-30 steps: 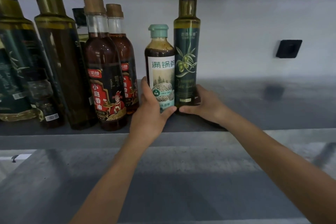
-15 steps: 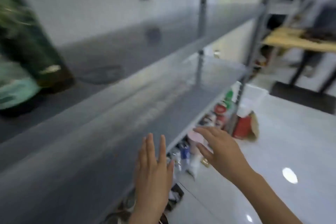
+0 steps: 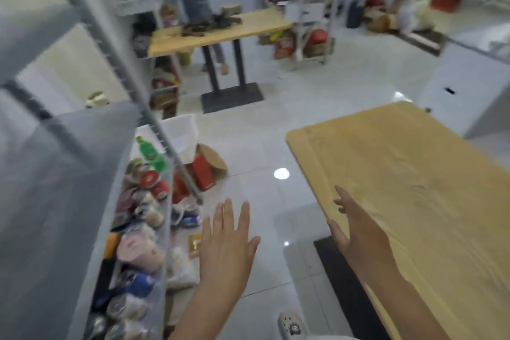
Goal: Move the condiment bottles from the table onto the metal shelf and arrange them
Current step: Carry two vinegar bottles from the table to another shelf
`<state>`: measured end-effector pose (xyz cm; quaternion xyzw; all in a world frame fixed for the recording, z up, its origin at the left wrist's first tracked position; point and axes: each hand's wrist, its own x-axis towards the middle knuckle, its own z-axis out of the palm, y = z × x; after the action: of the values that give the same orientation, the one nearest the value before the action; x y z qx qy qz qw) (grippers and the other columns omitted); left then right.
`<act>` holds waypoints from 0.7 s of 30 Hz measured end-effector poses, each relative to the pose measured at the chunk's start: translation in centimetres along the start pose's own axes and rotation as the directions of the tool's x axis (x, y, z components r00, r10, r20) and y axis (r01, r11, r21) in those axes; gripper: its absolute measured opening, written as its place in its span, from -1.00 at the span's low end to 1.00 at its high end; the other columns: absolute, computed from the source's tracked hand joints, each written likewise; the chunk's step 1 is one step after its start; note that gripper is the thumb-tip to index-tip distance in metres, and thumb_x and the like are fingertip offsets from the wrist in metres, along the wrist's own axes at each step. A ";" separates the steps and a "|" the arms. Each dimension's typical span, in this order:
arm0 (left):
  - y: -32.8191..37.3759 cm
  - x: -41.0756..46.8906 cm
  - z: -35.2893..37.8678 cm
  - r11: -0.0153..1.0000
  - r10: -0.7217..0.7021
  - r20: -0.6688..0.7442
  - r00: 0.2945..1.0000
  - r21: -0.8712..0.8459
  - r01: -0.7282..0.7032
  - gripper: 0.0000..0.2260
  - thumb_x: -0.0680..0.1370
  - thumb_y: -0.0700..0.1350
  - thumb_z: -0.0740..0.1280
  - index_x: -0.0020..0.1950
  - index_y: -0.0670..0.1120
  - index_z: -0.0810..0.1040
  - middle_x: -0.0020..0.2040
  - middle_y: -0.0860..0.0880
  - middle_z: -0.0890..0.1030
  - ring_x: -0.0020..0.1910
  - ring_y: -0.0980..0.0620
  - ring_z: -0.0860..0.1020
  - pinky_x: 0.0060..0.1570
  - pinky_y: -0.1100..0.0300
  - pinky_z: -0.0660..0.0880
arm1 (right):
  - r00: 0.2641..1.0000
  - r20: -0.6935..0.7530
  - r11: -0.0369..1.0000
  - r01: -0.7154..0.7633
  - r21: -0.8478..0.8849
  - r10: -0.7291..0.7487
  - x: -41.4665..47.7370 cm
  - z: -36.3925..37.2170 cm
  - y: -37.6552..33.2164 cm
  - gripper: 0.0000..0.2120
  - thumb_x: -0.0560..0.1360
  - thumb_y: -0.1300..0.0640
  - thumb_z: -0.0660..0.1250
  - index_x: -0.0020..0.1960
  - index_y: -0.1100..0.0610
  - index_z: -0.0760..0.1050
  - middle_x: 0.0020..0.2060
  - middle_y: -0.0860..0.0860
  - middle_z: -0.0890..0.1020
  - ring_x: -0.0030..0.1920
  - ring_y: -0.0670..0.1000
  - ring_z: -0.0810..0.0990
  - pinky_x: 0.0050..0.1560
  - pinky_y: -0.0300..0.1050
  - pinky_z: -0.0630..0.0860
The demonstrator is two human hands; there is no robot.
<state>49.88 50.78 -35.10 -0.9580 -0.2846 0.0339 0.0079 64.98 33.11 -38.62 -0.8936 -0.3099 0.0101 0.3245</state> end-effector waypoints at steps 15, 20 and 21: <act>15.0 -9.0 2.1 0.632 0.747 0.253 0.615 0.019 -0.775 -0.41 0.64 0.16 -0.01 0.54 0.05 -0.27 0.57 -0.11 -0.16 0.54 -0.11 -0.18 0.48 -0.14 -0.20 | 0.649 -0.380 0.701 -0.713 -0.001 0.659 -26.3 -9.3 4.3 -0.30 0.52 0.01 0.30 0.52 -0.07 -0.03 0.27 -0.12 0.49 0.20 -0.09 0.51 -0.07 -0.23 0.42; 21.4 -13.3 1.9 0.499 0.836 0.236 0.496 0.049 -0.865 -0.41 0.64 0.15 -0.01 0.54 0.04 -0.26 0.57 -0.11 -0.15 0.55 -0.11 -0.17 0.48 -0.14 -0.18 | 0.468 -0.479 0.574 -0.813 0.098 0.743 -34.0 -12.8 6.0 -0.29 0.53 0.03 0.28 0.52 -0.13 -0.07 0.27 -0.12 0.48 0.17 -0.06 0.52 -0.07 -0.16 0.46; 22.8 -14.2 1.9 0.483 0.848 0.223 0.481 0.050 -0.874 -0.41 0.64 0.15 -0.01 0.54 0.04 -0.26 0.57 -0.11 -0.14 0.55 -0.11 -0.17 0.48 -0.14 -0.18 | 0.442 -0.488 0.558 -0.822 0.116 0.753 -35.4 -13.6 6.6 -0.29 0.53 0.03 0.28 0.52 -0.14 -0.07 0.27 -0.13 0.48 0.16 -0.06 0.52 -0.08 -0.16 0.46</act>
<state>50.32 23.87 -36.95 -0.9605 0.2393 0.1358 0.0409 42.94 1.52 -38.26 -0.9254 0.2339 -0.0856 0.2857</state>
